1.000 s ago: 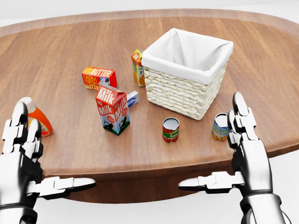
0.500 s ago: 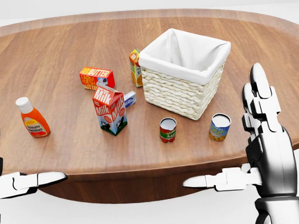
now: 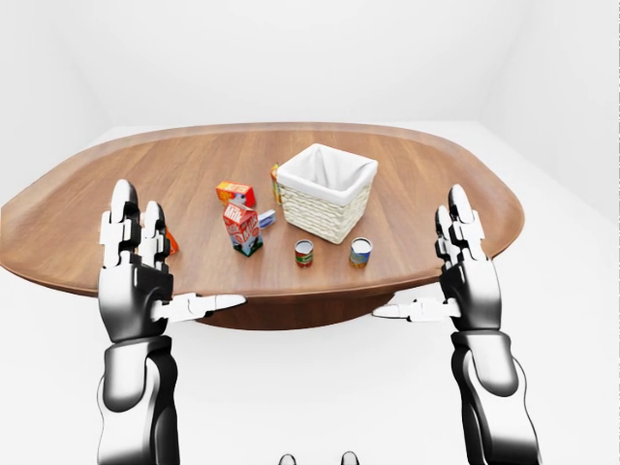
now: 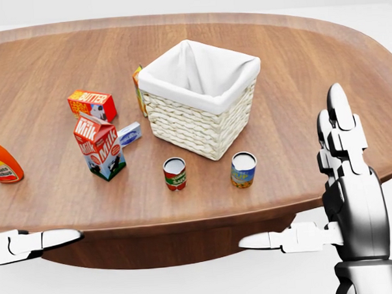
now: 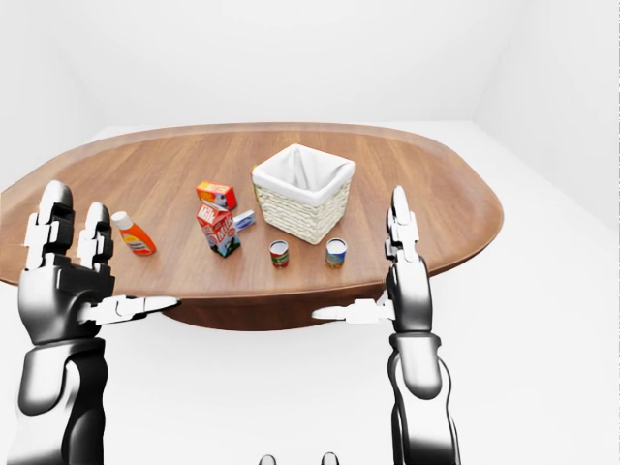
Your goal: Pick up the alphabet soup, and put it in the basket.
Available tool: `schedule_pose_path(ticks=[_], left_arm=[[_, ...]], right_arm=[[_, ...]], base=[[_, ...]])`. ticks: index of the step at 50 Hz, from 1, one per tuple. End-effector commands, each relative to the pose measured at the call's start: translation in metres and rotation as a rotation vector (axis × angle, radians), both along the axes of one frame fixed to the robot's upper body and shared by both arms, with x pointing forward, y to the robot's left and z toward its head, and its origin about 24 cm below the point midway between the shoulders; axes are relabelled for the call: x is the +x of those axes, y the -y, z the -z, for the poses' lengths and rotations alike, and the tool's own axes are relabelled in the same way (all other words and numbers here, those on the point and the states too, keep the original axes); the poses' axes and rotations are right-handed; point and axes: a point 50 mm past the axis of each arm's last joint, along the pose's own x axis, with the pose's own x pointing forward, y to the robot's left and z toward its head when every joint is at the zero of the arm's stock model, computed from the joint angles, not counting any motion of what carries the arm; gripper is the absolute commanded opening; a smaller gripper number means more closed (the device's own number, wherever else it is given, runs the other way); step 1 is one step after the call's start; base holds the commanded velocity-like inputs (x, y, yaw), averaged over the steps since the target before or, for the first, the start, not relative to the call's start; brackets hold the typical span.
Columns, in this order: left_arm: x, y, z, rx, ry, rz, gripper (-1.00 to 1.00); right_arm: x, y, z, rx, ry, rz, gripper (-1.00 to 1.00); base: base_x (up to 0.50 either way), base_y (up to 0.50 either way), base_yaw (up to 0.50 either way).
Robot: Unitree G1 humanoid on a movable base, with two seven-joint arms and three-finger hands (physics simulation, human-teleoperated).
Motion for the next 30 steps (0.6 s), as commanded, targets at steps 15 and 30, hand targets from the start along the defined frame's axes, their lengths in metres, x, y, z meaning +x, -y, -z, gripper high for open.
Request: schedule_pose_path(ticks=[15,30], left_arm=[[-0.0012,-0.0005,0.0000,-0.010,0.003,0.005,1.00],[-0.0022,-0.0015,-0.0017,-0.015,0.012,0.002,1.00]], right_arm=[[0.0009,-0.0014,0.0028,-0.007,-0.012,0.004,1.00],[0.0007,-0.0021,0.0022,-0.022,-0.010,0.012,1.00]], base=[[0.00,-0.35,0.00],[0.00,-0.10,0.00]])
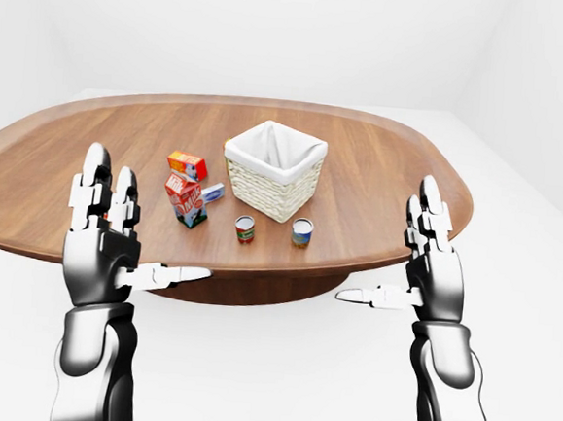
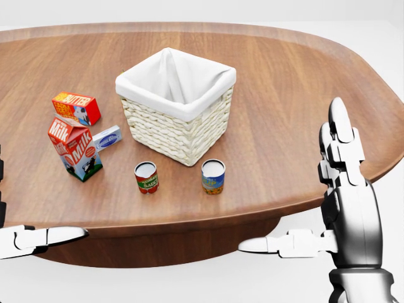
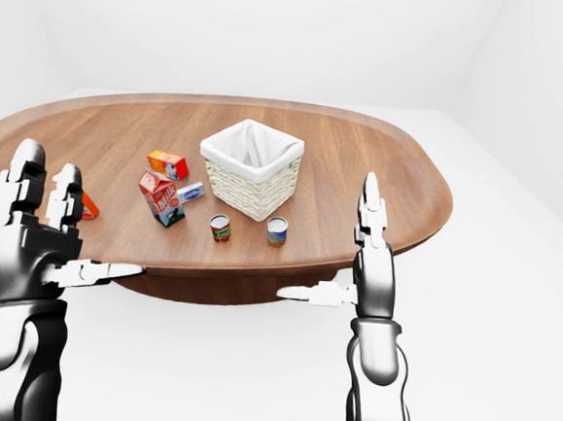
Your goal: Pick up the alphabet soup, and put it in the basket.
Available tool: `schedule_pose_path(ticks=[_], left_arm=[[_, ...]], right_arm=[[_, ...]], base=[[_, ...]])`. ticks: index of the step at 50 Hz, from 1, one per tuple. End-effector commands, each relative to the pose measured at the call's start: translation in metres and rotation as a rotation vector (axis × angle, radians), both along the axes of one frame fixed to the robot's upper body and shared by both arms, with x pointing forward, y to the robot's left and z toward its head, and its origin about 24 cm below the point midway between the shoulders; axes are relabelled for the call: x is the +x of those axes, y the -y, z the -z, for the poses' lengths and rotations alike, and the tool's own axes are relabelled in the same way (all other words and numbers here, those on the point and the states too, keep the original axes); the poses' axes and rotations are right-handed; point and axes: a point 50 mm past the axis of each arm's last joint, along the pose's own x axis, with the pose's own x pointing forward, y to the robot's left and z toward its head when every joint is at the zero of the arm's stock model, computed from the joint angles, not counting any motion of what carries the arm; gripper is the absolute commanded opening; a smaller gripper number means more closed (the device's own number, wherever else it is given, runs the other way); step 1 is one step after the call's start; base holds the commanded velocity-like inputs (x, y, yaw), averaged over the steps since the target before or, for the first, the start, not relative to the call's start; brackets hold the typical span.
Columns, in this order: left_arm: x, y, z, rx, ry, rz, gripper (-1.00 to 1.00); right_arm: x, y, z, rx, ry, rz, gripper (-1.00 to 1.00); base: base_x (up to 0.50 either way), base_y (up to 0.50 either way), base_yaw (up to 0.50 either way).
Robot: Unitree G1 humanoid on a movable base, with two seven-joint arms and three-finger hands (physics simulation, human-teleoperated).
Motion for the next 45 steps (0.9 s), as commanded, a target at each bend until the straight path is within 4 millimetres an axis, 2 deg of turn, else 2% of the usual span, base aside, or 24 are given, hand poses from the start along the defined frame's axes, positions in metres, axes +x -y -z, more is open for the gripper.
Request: schedule_pose_path(ticks=[1,9,45], left_arm=[[-0.0011,-0.0014,-0.0013,-0.004,0.007,-0.005,1.00],[-0.0007,-0.0001,0.0000,-0.002,0.000,-0.001,1.00],[-0.0011,0.0007,0.0019,0.007,-0.010,-0.002,1.00]], right_arm=[[-0.0007,-0.0011,-0.0005,-0.007,0.002,-0.004,1.00],[-0.0007,-0.0007,-0.0006,-0.002,0.002,-0.007,1.00],[-0.0015,-0.0014,-0.0006,-0.002,0.002,-0.007,1.00]], base=[[0.00,0.00,0.00],[0.16,0.00,0.00],[0.48,0.00,0.00]])
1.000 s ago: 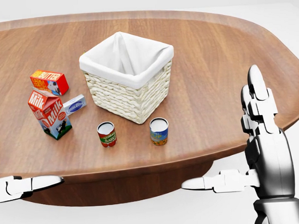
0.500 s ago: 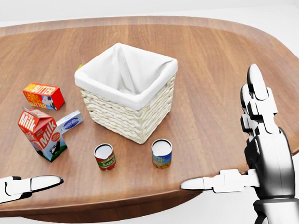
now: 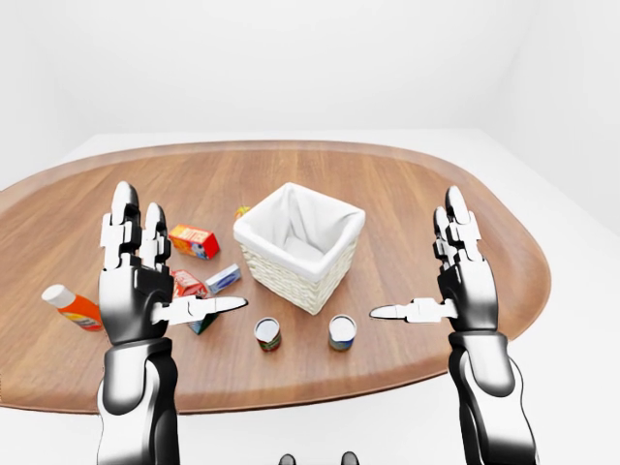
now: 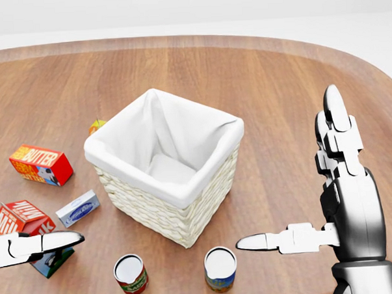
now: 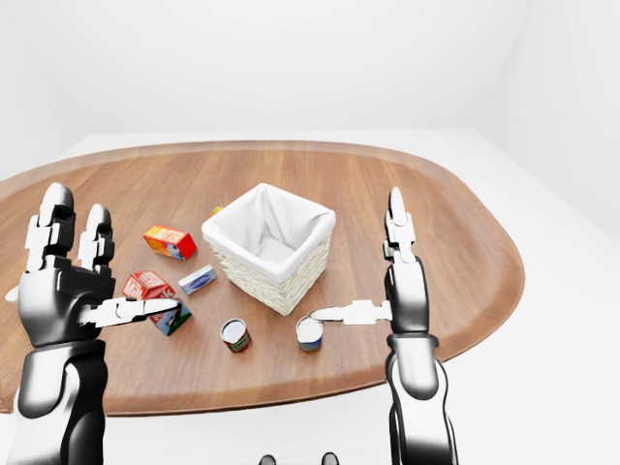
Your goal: Pick up the alphabet soup, and put it in the basket.
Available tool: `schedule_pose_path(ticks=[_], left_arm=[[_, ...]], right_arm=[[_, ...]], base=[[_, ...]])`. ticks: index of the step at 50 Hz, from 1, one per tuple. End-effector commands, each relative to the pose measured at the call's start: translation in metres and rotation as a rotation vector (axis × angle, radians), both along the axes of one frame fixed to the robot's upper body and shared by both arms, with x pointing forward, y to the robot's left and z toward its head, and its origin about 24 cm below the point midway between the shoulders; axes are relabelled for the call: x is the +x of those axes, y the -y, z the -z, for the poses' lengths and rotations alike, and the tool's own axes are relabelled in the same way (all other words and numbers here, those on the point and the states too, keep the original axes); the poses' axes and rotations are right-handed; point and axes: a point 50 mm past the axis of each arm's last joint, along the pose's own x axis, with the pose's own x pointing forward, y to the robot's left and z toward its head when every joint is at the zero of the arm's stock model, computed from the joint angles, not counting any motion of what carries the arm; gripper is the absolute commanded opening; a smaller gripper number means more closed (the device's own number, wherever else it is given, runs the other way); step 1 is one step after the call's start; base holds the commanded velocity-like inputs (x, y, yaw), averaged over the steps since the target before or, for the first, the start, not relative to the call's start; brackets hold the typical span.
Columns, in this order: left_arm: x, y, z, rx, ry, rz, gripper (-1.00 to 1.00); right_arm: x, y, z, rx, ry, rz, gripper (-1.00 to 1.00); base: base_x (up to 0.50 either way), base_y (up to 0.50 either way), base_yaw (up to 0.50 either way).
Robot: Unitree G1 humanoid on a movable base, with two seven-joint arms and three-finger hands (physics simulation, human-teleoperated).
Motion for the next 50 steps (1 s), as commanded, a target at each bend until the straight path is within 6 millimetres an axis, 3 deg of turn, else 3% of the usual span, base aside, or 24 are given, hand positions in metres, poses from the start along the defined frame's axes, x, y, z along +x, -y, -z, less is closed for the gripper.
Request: schedule_pose_path(ticks=[1,15,31,39,50], left_arm=[[0.000,0.000,0.001,0.003,-0.005,-0.001,1.00],[0.000,0.000,0.001,0.003,-0.006,-0.001,1.00],[0.000,0.000,0.000,0.002,-0.002,-0.001,1.00],[0.000,0.000,-0.001,0.001,0.002,-0.003,1.00],[-0.002,0.001,-0.002,0.002,0.009,-0.001,1.00]], right_arm=[[0.000,0.000,0.001,-0.001,-0.003,-0.001,1.00],[0.001,0.000,0.001,-0.002,-0.005,0.000,1.00],[0.001,-0.001,0.002,-0.024,-0.008,0.019,1.00],[-0.002,-0.002,0.013,-0.057,-0.060,0.022,1.00],[-0.021,-0.005,0.048,-0.070,-0.235,0.010,1.00]], base=[[0.39,0.00,0.00],[0.35,0.00,0.00],[0.00,0.00,0.00],[0.00,0.00,0.00],[0.00,0.00,0.00]])
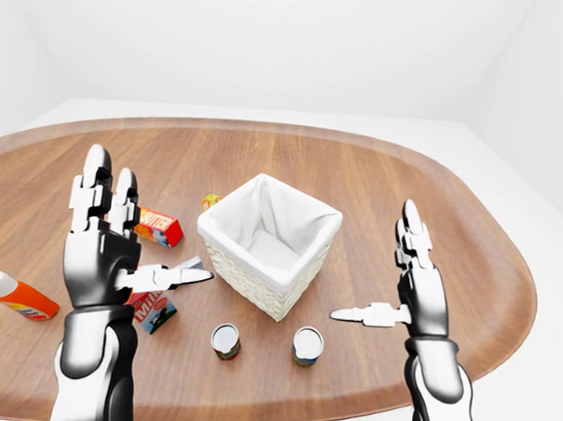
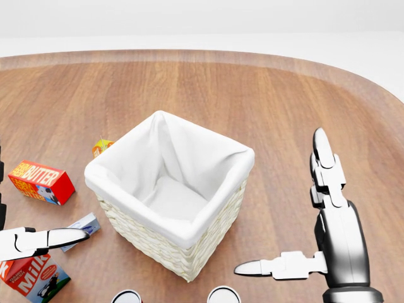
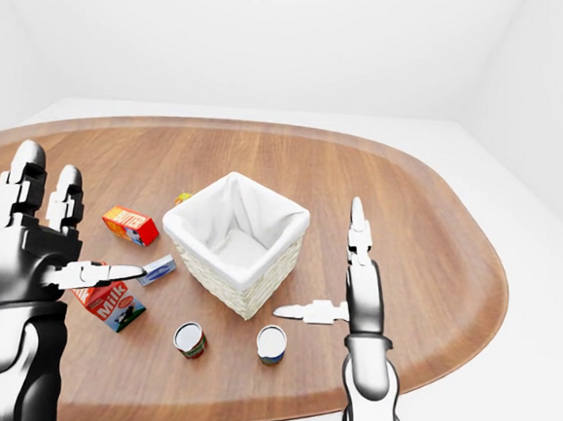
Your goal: Pick up the alphabet soup, and put it in the basket.
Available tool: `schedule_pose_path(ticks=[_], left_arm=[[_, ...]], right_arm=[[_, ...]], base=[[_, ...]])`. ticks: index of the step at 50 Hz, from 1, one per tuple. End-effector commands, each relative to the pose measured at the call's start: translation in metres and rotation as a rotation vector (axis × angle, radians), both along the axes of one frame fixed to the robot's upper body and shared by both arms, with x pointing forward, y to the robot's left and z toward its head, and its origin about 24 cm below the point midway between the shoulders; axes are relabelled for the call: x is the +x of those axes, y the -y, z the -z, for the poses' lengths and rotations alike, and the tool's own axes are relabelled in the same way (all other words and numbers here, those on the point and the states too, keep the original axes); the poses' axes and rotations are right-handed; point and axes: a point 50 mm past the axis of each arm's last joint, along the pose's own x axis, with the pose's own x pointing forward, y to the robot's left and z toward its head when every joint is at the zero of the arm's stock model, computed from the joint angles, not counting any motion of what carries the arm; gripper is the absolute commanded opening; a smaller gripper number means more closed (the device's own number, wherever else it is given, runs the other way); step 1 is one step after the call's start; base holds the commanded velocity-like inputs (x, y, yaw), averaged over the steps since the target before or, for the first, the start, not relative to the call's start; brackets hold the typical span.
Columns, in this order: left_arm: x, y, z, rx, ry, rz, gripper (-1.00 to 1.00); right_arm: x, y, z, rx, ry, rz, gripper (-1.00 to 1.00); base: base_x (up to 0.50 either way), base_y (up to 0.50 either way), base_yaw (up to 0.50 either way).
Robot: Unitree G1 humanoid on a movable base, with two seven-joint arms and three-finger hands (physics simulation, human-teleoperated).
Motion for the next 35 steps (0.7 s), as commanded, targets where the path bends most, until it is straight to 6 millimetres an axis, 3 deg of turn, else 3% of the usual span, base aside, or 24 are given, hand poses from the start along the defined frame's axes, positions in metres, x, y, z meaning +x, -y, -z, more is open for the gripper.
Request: schedule_pose_path(ticks=[1,10,35], left_arm=[[-0.001,0.001,-0.001,0.000,0.005,0.001,1.00],[-0.001,0.002,0.000,0.001,0.000,0.004,1.00],[-0.001,0.003,0.002,0.005,-0.009,0.005,1.00]], right_arm=[[-0.014,-0.004,0.025,-0.019,-0.125,-0.007,1.00],[-0.030,-0.011,0.054,-0.047,-0.263,-0.020,1.00],[-0.044,-0.021,0.096,-0.086,-0.448,-0.072,1.00]], base=[[0.00,0.00,0.00],[0.00,0.00,0.00],[0.00,0.00,0.00]])
